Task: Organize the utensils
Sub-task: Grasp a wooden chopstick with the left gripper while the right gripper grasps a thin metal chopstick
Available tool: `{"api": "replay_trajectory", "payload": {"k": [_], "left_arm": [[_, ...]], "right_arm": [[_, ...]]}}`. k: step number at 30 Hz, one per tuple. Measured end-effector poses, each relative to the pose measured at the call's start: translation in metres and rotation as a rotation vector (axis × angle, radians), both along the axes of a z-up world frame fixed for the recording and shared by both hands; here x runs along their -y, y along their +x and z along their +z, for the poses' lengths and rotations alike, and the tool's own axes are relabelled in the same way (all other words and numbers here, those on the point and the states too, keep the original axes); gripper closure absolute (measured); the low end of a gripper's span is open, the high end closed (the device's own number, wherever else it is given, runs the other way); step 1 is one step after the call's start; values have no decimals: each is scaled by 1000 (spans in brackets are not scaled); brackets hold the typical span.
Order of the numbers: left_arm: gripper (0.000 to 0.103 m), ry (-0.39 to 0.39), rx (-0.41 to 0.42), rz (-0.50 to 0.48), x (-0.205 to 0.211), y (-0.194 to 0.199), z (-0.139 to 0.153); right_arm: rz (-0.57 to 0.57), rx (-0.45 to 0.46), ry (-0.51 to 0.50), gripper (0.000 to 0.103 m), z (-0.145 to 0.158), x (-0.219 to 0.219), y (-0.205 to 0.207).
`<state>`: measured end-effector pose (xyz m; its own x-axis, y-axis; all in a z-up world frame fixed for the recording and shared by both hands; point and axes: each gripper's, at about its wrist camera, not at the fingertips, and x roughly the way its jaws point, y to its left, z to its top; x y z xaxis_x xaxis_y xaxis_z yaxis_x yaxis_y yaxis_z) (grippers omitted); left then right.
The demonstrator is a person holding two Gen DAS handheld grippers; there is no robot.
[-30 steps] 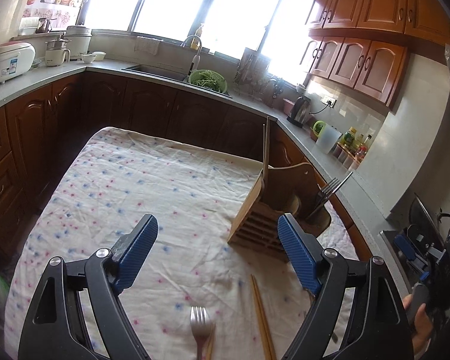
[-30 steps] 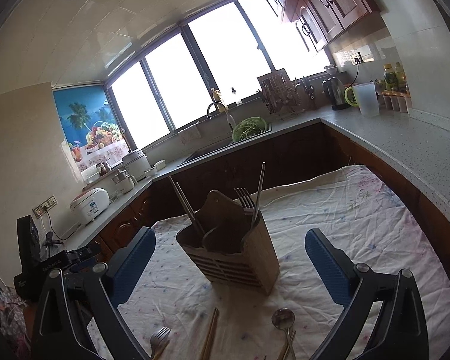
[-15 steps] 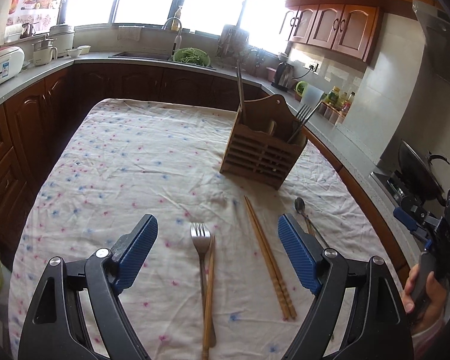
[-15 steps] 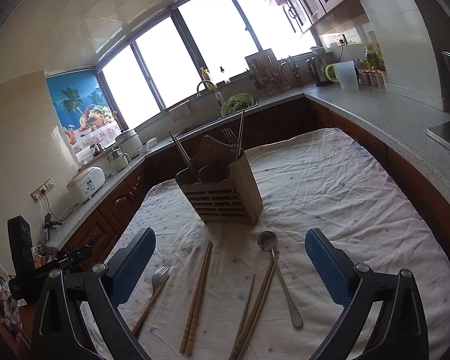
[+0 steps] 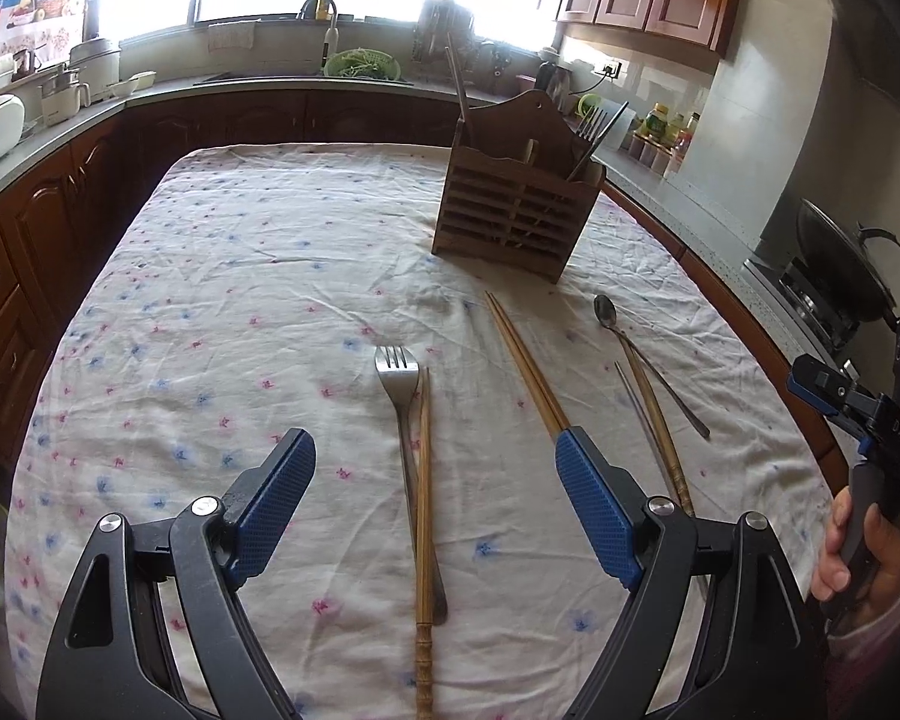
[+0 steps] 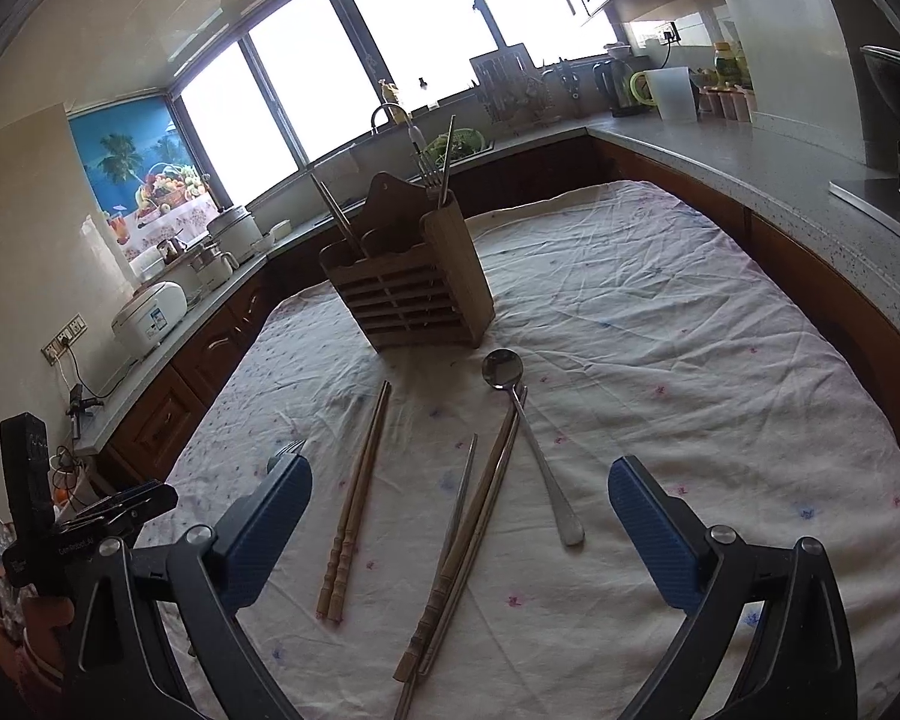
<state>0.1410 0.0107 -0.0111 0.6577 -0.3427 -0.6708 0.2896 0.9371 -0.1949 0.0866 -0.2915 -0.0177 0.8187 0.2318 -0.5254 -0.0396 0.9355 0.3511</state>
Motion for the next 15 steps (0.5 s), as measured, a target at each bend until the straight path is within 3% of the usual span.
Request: {"api": "replay_trajectory", "payload": {"k": [3,9,12,15], "left_arm": [[22,11,-2,-27,7,2,0],[39,12,-33,-86,24,15,-5],[42,16,-54,-99,37,26,-6],[45,33,-74,-109,53,43,-8]], "right_arm": [[9,0,-11,3,2,-3,2],[15,-18,-24,12,2,-5,10],[26,-42,-19,29,0,-7,19],[39,-89,-27,53,-9,-10,34]]}}
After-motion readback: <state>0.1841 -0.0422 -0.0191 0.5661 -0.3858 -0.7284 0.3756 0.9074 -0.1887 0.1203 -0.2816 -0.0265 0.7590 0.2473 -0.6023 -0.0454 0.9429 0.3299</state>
